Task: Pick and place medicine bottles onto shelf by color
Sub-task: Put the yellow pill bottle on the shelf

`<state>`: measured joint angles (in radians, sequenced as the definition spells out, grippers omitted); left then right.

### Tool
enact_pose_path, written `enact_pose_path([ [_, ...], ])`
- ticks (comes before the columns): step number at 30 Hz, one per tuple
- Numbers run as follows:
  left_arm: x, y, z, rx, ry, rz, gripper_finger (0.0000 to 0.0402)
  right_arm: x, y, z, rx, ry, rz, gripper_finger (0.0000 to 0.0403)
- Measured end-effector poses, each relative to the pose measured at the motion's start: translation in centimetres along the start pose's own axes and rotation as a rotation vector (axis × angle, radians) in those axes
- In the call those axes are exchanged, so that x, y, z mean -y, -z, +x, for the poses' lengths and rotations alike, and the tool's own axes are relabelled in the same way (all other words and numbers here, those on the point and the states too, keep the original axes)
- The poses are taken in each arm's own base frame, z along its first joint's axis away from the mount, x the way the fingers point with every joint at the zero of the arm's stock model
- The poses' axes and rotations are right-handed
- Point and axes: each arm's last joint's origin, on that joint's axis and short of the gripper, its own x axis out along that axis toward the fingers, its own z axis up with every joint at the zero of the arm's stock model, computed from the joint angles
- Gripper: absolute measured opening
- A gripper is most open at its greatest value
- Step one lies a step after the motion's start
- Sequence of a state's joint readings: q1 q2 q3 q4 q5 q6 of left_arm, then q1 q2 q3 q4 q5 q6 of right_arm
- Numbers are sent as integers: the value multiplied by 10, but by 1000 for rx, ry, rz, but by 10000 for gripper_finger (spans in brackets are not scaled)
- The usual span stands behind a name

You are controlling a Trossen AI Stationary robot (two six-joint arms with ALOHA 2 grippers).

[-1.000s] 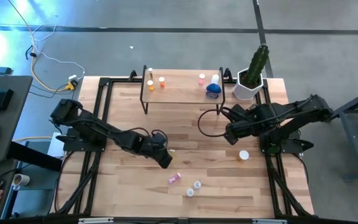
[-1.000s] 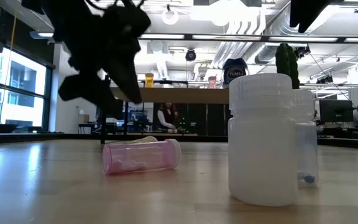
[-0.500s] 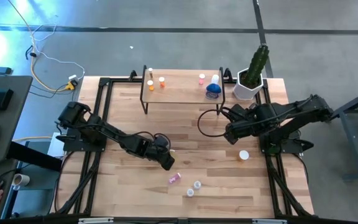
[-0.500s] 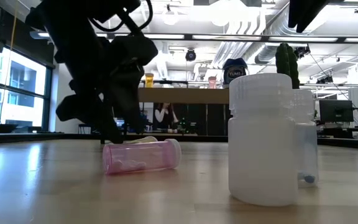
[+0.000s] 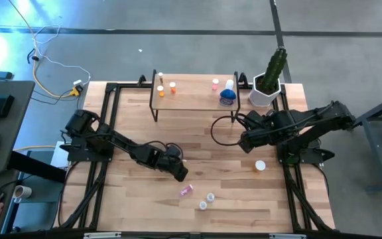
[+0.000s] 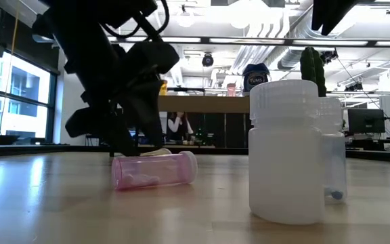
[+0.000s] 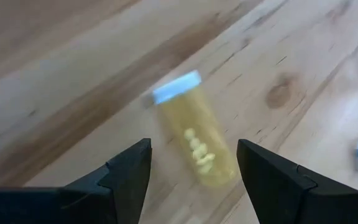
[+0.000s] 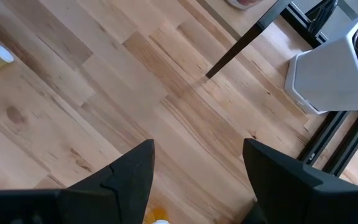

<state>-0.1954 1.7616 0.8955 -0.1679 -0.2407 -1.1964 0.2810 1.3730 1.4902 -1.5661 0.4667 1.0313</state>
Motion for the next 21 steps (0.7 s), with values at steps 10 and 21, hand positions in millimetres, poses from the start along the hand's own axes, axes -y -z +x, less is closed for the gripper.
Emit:
enact_pose_path([
  [10, 8, 0, 11, -26, -85, 67, 227, 0, 0, 0, 0, -1, 8, 236],
  [21, 10, -1, 11, -67, -176, 196, 207, -1, 0, 0, 2, -4, 10, 236],
])
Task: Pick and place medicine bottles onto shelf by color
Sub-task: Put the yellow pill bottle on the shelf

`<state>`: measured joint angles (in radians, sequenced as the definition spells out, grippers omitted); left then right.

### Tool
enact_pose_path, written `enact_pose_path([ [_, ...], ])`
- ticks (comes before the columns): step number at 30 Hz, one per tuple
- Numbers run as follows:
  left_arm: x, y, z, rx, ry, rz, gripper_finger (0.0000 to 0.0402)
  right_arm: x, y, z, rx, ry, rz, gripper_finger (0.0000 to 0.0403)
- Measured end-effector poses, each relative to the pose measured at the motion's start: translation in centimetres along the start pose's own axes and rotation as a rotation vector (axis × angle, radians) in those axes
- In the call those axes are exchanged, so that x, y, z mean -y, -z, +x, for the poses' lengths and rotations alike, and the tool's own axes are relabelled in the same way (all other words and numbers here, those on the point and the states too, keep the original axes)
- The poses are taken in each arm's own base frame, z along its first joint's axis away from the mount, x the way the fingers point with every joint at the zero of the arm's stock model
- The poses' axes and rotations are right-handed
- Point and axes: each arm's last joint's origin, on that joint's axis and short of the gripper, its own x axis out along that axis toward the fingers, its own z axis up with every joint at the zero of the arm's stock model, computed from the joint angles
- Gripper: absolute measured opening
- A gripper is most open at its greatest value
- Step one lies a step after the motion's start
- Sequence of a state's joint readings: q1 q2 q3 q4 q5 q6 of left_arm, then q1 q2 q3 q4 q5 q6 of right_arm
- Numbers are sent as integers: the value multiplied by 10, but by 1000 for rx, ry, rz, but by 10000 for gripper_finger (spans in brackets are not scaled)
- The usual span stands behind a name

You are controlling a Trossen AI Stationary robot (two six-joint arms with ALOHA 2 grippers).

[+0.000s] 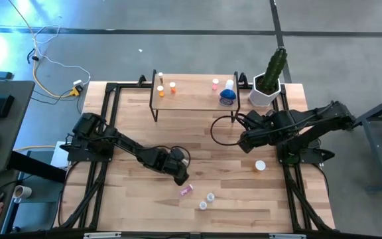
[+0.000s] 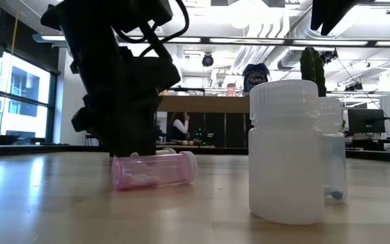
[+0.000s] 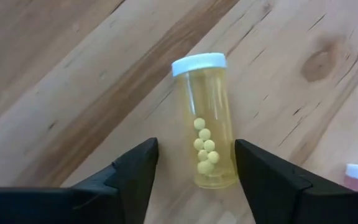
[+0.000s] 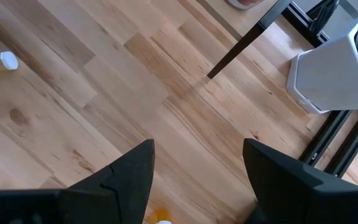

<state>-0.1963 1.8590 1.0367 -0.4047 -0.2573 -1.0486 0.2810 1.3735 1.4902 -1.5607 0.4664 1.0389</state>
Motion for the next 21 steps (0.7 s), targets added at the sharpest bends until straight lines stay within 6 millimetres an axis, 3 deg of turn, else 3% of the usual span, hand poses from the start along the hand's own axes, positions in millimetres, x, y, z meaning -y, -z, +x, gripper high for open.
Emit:
enact_pose_path([
  [13, -2, 1, 0, -23, -9, 119, 101, 0, 0, 0, 2, -4, 2, 236],
  [21, 0, 2, 0, -53, 27, 144, 88, -2, -1, 0, 10, -18, 11, 236],
])
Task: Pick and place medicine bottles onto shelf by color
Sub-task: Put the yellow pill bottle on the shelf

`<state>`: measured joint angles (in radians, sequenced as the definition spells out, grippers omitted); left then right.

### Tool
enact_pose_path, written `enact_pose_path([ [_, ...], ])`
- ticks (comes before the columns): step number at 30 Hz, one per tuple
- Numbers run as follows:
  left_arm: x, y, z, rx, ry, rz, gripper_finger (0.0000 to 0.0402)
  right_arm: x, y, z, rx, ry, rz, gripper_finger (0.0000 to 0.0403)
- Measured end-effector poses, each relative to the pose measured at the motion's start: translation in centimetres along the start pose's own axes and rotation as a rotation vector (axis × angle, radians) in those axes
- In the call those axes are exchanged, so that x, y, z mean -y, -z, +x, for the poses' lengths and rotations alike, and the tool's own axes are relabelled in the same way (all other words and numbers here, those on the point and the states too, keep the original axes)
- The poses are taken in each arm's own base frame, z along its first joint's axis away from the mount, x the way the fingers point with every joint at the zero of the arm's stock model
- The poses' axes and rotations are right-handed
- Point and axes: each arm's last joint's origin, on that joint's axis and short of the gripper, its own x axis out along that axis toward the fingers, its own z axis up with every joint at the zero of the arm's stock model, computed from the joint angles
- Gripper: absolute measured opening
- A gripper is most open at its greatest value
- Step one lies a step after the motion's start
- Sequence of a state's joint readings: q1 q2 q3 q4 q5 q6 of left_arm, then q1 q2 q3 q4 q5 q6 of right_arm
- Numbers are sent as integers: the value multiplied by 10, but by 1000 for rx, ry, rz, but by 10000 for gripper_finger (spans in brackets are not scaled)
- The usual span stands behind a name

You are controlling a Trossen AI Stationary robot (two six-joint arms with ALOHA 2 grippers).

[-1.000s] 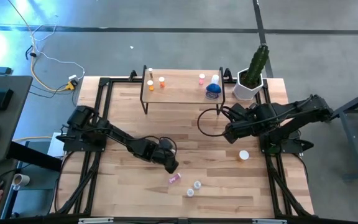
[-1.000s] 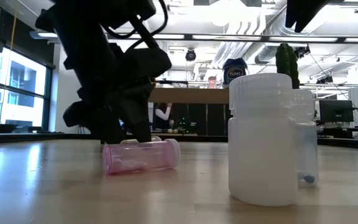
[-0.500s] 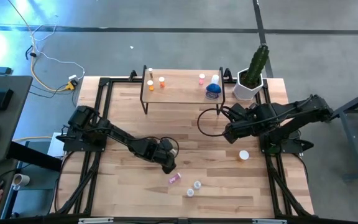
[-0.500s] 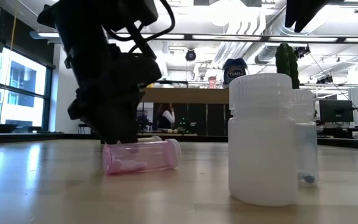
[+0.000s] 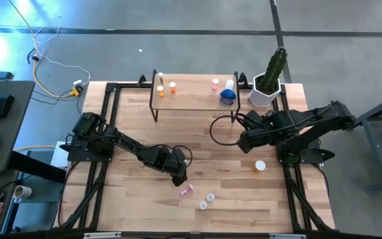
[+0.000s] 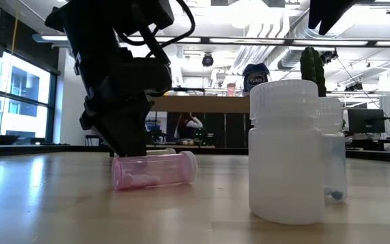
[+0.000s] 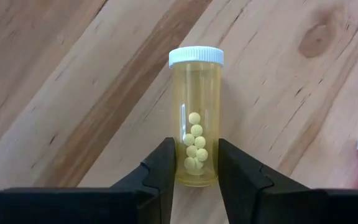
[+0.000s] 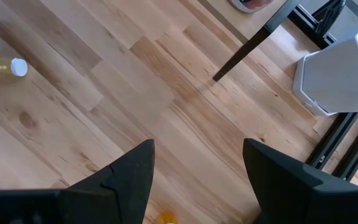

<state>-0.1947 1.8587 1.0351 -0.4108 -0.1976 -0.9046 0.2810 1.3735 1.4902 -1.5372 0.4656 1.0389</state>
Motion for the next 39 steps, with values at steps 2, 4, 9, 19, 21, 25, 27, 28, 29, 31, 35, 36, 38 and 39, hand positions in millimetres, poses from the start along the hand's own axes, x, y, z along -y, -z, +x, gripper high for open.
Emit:
enact_pose_path([
  [2, 0, 0, 0, -1, 5, 0, 91, 0, 0, 0, 0, -1, 1, 236],
  [4, 0, 0, -2, -6, 18, 4, 91, 0, 0, 0, -2, -4, 1, 236],
  [9, -1, -4, -6, -22, 56, 1, 91, -1, -1, 0, 1, -16, 7, 236],
  [19, -1, -19, -14, -6, 168, 9, 92, -10, -4, -1, -10, -122, 17, 236],
  [21, -2, -20, -17, -9, 183, 21, 92, -12, -4, -1, -14, -145, 13, 236],
  [25, -4, -29, -25, 26, 233, 53, 92, -17, -6, -2, -27, -219, -1, 236],
  [27, -4, -34, -32, 59, 261, 69, 92, -20, -7, -2, -26, -257, -1, 236],
  [28, -4, -38, -35, 82, 278, 72, 92, -21, -8, -3, -24, -275, -7, 236],
  [29, -5, -40, -39, 98, 287, 78, 92, -22, -9, -3, -22, -296, -9, 236],
  [31, -6, -46, -47, 141, 315, 90, 92, -26, -11, -4, -6, -340, -14, 236],
  [35, -9, -59, -64, 241, 368, 112, 92, -33, -16, -7, 46, -418, -13, 236],
  [36, -10, -62, -68, 268, 379, 120, 92, -34, -18, -8, 59, -433, -11, 236],
  [38, -13, -68, -78, 324, 400, 134, 92, -37, -20, -10, 87, -466, -9, 236],
  [39, -13, -72, -83, 362, 417, 142, 92, -38, -21, -10, 98, -478, -3, 236],
])
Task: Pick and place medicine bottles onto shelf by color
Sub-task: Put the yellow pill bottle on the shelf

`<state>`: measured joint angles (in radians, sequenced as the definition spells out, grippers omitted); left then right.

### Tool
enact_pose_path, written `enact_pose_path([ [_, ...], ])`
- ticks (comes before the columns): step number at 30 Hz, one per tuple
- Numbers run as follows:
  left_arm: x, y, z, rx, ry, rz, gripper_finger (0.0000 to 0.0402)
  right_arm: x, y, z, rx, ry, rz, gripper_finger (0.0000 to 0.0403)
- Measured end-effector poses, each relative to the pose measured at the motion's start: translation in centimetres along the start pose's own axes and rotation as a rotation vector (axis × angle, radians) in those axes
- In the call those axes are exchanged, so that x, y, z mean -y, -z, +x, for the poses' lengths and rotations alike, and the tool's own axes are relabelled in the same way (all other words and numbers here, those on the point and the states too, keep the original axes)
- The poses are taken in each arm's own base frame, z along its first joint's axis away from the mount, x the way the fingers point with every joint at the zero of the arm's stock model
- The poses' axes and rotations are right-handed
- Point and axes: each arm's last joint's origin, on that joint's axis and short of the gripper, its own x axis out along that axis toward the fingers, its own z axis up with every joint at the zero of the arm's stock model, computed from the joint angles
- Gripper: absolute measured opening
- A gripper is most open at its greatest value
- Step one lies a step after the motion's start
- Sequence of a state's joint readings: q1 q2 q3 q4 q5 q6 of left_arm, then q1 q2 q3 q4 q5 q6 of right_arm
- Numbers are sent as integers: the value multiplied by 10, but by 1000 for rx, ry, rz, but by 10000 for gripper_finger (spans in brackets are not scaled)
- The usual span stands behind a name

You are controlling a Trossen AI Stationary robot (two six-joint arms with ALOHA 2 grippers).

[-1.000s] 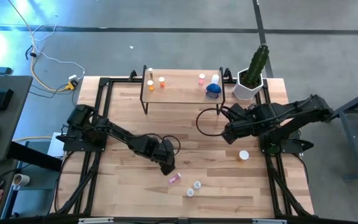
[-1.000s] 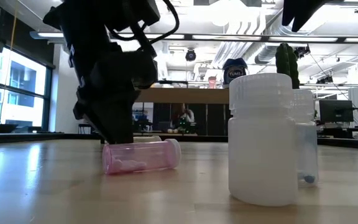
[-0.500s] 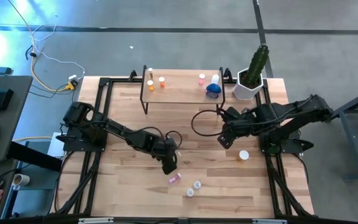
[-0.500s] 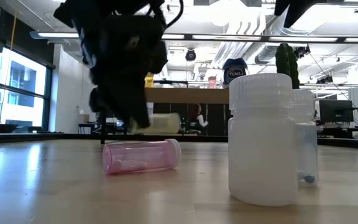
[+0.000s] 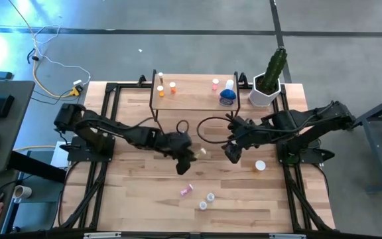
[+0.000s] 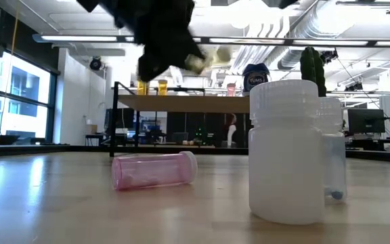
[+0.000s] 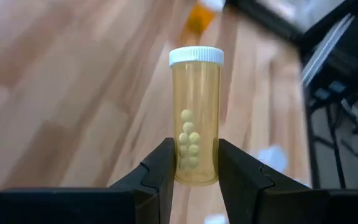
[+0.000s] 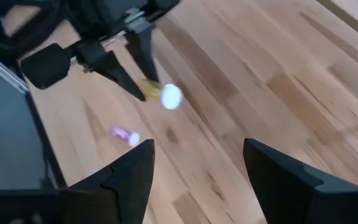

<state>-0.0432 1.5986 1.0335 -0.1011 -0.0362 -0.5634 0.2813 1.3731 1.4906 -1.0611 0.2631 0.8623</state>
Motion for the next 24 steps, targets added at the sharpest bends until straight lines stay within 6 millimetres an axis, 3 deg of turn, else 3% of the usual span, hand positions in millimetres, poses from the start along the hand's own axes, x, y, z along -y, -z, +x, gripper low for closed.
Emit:
enact_pose_path([
  [12, 1, -46, -36, 343, 104, 132, 92, -15, -21, -3, 282, -93, 90, 236],
  [24, 4, -60, -46, 492, 140, 203, 92, -6, -43, -3, 426, -67, 185, 236],
])
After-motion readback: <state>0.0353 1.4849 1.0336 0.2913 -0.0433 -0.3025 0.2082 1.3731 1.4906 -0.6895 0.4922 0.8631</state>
